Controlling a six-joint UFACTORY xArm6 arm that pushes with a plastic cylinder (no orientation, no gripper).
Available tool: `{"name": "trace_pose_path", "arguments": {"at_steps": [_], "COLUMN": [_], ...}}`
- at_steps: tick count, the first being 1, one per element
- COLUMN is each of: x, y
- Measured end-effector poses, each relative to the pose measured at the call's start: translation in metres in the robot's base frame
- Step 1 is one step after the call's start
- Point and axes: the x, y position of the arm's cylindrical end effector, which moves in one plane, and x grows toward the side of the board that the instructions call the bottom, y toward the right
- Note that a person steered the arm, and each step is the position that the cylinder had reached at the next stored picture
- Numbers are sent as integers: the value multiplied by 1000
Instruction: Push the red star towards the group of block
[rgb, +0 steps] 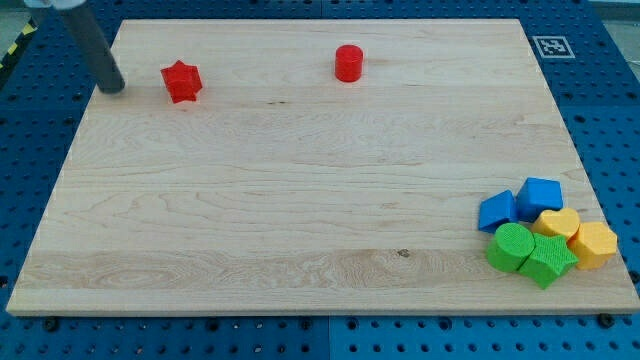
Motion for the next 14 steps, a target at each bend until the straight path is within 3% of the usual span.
{"name": "trace_pose_path", "arguments": {"at_steps": [1,2,6,8,11,13,14], "x": [-38,-38,-3,5,73,141,148], "y": [15,16,90,93,91,100,119]}}
